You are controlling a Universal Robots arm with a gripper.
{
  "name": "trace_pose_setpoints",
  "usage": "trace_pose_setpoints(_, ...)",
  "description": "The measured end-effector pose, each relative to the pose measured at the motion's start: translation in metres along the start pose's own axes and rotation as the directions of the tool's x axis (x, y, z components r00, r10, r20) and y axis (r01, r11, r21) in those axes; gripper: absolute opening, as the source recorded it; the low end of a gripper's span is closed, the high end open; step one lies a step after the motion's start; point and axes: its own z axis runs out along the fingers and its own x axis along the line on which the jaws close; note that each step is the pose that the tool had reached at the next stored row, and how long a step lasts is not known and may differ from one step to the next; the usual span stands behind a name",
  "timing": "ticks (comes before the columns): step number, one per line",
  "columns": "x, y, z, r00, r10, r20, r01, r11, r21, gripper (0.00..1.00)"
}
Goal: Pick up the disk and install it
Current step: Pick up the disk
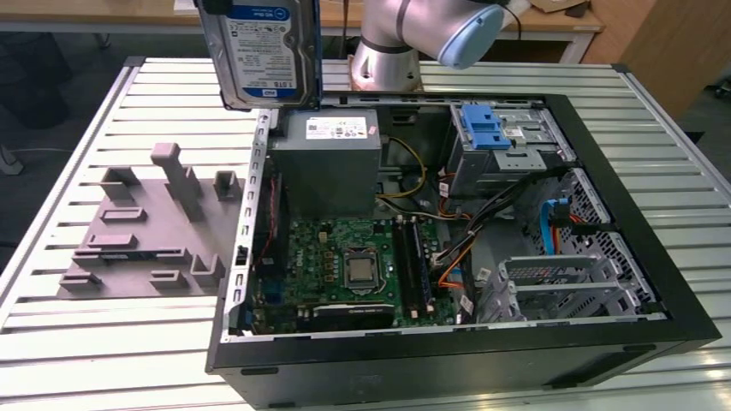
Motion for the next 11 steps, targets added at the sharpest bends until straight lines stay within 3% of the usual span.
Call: trace_pose_setpoints(11,-0.0001,-0.0026,0.0000,1.0000,0.000,0.0000,0.000,1.0000,0.0000,0.36)
